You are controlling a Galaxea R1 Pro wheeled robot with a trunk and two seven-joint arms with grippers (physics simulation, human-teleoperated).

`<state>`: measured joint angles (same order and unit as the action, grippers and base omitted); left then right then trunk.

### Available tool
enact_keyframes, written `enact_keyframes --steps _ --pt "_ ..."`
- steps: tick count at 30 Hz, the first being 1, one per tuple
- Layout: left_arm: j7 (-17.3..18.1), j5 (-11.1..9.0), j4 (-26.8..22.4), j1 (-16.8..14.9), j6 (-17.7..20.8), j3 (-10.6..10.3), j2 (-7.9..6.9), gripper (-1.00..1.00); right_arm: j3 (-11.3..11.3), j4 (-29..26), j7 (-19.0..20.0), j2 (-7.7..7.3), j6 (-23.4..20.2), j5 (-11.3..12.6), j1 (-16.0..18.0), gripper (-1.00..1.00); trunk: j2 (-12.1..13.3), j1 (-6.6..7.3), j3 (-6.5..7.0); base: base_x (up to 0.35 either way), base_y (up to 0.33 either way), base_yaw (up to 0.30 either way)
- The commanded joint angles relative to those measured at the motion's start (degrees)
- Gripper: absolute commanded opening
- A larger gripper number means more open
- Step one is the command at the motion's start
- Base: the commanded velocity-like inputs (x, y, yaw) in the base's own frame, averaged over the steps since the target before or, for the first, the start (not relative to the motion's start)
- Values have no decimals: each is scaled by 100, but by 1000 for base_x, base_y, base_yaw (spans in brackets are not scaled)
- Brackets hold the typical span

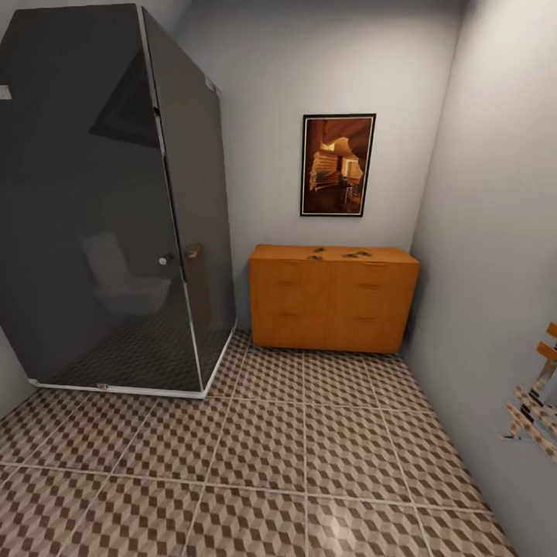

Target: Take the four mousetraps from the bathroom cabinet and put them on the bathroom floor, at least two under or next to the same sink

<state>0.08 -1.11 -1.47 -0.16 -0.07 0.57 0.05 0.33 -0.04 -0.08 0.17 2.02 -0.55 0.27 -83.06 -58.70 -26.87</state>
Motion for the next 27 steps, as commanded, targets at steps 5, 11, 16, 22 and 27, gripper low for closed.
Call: enact_keyframes --steps 5,11,16,22,27 --pt "1 -12 -2 -2 -1 4 1 100 2 4 -1 0 20 -6 4 100 -2 -3 -6 320 0 0" --pt "1 -12 -2 -2 -2 7 -1 100 1 4 -1 0 28 -6 3 100 -2 -3 -6 320 0 0" --pt "1 -12 -2 -2 -2 8 -6 100 -4 4 -1 0 33 -6 2 100 -2 -3 -6 320 0 -23" --pt "1 -12 -2 -2 -2 10 -12 100 -10 4 -1 0 31 0 1 100 -2 -3 -6 320 0 -141" --pt "1 -12 -2 -2 -2 12 -11 100 -9 4 -1 0 28 6 5 100 -2 -3 -6 320 0 -119"
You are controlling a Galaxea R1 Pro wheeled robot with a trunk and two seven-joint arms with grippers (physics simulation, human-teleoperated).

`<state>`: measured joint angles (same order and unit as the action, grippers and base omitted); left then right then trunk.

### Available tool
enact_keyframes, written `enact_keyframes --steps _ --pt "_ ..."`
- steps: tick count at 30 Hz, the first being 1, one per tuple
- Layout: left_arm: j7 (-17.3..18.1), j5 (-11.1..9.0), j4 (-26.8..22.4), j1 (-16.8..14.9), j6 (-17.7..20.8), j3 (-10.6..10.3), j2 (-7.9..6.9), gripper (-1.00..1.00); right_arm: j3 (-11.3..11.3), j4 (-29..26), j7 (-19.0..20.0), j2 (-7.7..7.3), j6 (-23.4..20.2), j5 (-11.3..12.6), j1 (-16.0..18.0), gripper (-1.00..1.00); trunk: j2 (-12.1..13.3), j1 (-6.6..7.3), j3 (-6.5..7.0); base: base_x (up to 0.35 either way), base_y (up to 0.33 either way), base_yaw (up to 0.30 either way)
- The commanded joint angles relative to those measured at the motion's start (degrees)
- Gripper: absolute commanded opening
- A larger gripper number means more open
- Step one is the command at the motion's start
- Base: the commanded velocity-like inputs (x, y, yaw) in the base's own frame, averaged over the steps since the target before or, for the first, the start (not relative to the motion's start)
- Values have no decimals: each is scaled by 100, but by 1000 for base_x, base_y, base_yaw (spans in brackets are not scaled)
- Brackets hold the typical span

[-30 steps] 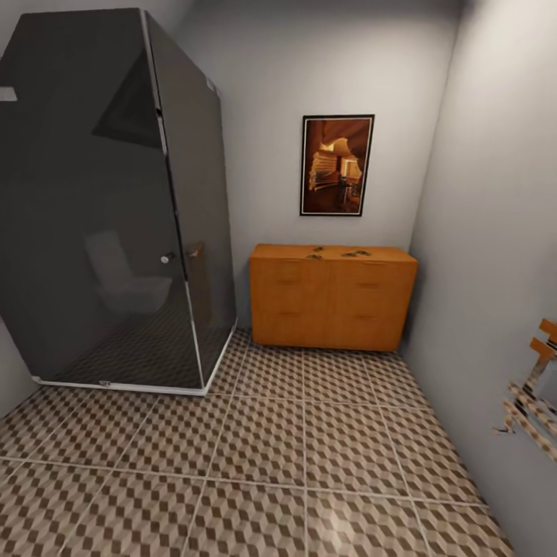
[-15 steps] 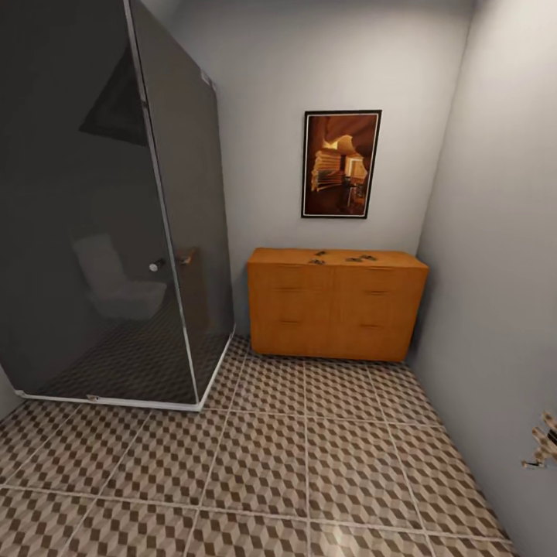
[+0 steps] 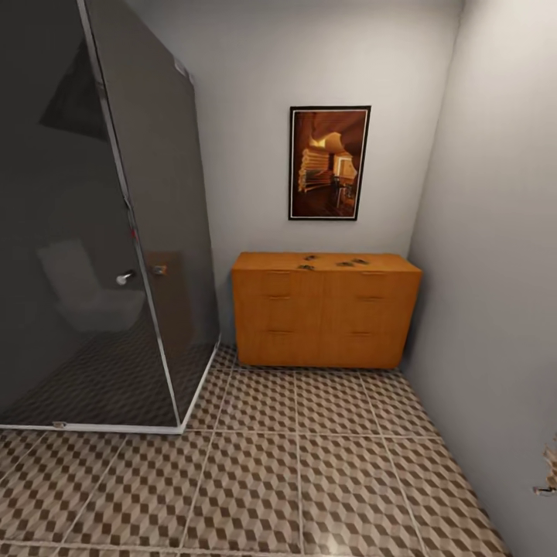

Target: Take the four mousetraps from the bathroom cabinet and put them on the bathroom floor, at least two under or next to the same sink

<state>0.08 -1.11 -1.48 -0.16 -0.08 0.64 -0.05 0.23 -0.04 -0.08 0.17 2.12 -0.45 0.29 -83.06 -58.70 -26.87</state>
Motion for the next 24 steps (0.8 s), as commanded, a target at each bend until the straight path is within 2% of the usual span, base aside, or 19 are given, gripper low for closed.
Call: enact_keyframes --steps 1,24 --pt "1 -12 -2 -2 -1 5 -1 100 2 4 -1 0 17 -3 2 100 -2 -3 -6 320 0 -59" --pt "1 -12 -2 -2 -1 6 -4 100 3 4 -1 0 9 -7 0 100 -2 -3 -6 320 0 -8"
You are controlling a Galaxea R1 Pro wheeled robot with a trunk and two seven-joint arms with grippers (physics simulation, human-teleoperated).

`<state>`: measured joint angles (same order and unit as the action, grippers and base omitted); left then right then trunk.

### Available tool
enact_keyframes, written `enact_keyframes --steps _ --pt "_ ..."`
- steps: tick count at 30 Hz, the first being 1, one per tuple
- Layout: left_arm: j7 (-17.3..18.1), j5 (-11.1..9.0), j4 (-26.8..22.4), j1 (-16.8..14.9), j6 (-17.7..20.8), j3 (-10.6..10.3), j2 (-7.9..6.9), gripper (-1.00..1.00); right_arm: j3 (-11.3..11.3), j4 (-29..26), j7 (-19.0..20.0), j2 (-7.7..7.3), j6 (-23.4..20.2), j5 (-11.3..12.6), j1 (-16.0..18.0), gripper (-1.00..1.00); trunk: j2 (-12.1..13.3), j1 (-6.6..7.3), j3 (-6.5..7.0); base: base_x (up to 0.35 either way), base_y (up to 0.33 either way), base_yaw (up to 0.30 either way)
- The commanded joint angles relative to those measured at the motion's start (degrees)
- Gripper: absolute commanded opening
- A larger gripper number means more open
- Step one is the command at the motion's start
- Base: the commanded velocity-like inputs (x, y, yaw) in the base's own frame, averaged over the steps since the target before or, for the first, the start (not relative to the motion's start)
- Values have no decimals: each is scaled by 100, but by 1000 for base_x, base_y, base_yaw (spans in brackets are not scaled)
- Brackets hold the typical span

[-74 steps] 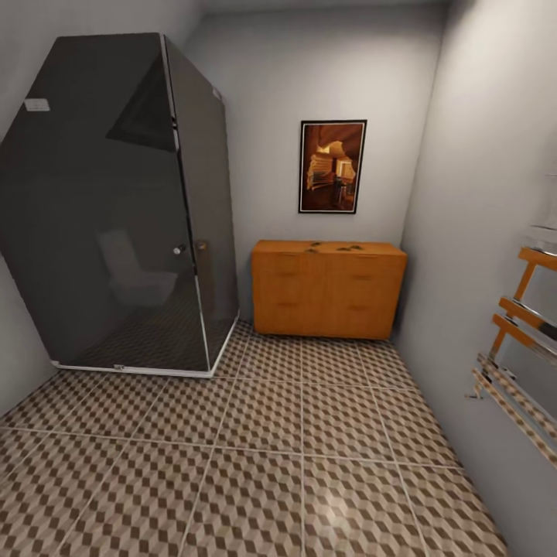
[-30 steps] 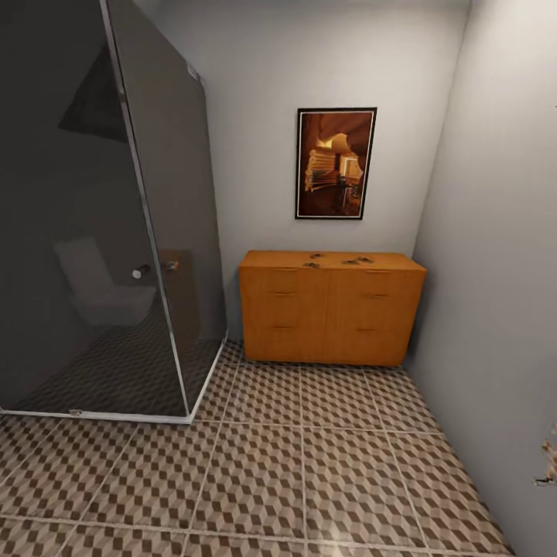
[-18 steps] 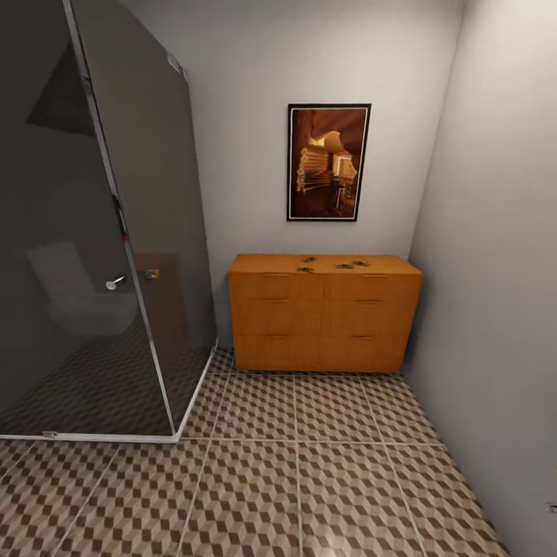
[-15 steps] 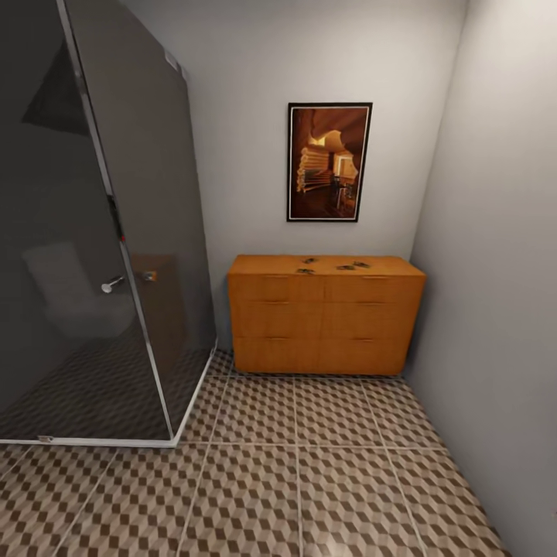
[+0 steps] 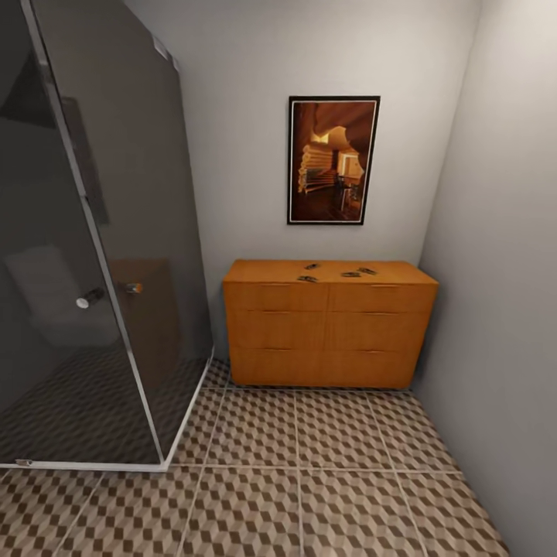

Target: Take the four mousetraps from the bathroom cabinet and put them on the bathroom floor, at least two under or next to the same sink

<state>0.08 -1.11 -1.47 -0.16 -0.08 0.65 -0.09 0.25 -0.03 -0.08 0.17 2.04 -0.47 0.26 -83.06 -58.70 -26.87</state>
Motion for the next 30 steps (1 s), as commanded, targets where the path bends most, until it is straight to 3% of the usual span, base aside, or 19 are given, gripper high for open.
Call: enact_keyframes --steps 1,19,30 --pt "1 -12 -2 -2 -1 5 0 100 1 3 -1 0 18 -5 2 100 -2 -3 -5 320 0 0" --pt "1 -12 -2 -2 -1 5 11 100 1 3 -1 0 24 -5 4 100 -2 -3 -5 320 -5 0" --pt "1 -12 -2 -2 -1 5 16 100 1 3 -1 0 22 -5 2 100 -2 -3 -5 317 -98 0"
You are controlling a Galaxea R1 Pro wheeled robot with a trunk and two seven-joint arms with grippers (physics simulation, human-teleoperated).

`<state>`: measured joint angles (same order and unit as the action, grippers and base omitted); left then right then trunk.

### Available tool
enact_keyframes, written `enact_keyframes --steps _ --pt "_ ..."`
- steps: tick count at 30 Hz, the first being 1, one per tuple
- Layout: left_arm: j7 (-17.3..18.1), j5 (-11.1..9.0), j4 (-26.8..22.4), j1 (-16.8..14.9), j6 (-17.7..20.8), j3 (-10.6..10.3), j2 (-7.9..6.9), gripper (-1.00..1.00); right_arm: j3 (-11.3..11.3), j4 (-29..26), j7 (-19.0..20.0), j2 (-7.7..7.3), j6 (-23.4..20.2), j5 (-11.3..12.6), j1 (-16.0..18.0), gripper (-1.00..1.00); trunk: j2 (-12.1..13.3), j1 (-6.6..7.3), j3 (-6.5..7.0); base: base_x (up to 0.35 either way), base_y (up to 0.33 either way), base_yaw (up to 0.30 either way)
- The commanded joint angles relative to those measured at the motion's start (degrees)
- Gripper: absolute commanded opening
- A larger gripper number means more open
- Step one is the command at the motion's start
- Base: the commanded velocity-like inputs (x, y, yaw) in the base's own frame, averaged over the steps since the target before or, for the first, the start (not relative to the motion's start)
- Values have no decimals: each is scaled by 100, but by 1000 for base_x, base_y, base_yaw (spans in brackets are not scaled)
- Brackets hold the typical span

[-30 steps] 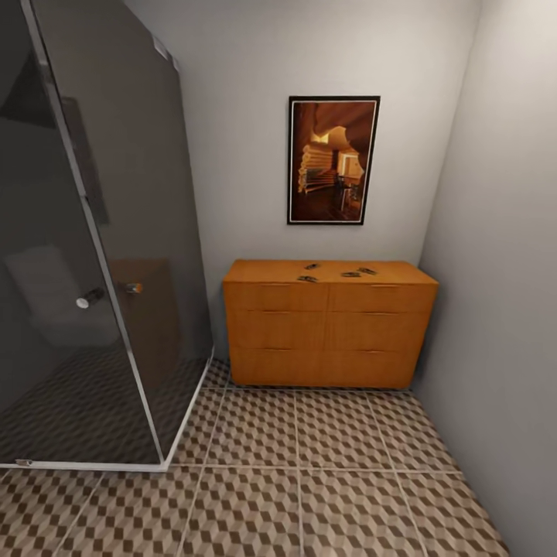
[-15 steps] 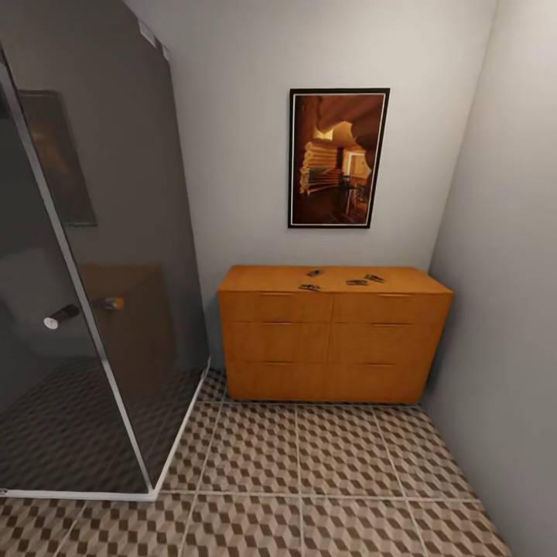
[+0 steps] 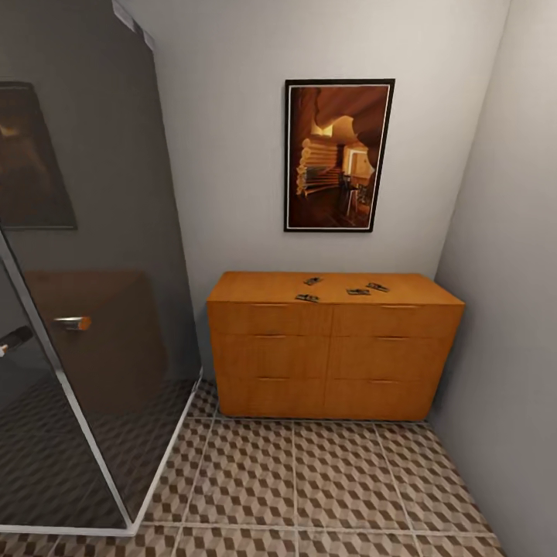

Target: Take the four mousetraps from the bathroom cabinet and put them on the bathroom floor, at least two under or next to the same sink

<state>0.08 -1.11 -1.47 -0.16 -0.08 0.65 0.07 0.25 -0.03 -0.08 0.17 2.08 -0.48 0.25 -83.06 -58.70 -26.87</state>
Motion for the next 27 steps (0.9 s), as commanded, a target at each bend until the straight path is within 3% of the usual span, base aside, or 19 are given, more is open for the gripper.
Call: enact_keyframes --steps 1,27 --pt "1 -12 -2 -2 -1 6 1 100 1 3 -1 1 16 -5 4 100 -2 -3 -6 309 -152 0" --pt "1 -13 -2 -2 -1 6 -1 100 1 3 -1 1 20 -5 5 100 -2 -3 -6 297 -198 0"
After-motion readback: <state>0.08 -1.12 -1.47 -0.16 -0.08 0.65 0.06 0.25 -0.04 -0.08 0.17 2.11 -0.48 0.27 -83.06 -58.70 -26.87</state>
